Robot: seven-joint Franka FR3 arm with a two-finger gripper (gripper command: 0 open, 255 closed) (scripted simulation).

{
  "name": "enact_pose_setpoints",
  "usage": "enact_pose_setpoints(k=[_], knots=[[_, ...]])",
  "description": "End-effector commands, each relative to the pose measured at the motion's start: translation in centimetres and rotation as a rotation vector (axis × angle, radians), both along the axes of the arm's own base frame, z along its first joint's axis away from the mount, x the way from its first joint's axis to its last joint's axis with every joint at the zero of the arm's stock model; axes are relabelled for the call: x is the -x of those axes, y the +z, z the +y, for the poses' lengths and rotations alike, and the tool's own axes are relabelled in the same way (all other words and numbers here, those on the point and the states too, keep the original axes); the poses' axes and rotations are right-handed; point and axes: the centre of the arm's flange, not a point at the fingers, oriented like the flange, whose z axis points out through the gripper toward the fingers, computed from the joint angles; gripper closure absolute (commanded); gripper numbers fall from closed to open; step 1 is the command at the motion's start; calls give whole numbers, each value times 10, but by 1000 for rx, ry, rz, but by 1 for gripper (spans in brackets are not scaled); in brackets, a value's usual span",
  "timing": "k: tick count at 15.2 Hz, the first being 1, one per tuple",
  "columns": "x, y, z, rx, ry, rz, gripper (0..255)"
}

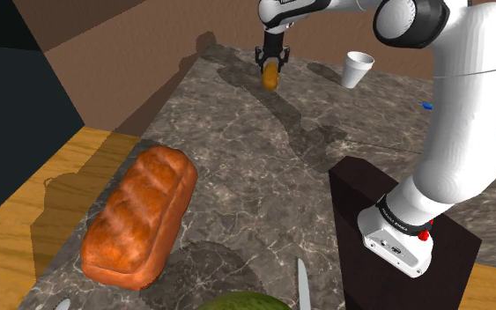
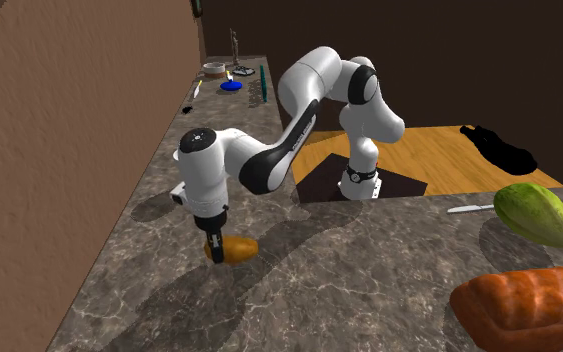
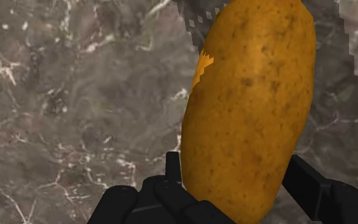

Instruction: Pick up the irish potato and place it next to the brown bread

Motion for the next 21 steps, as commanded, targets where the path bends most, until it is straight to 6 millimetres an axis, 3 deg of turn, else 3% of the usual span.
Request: enact_pose_setpoints(k=[1,21], knots=[[1,10,1,0,0,0,255],[1,116,1,0,0,0,255]])
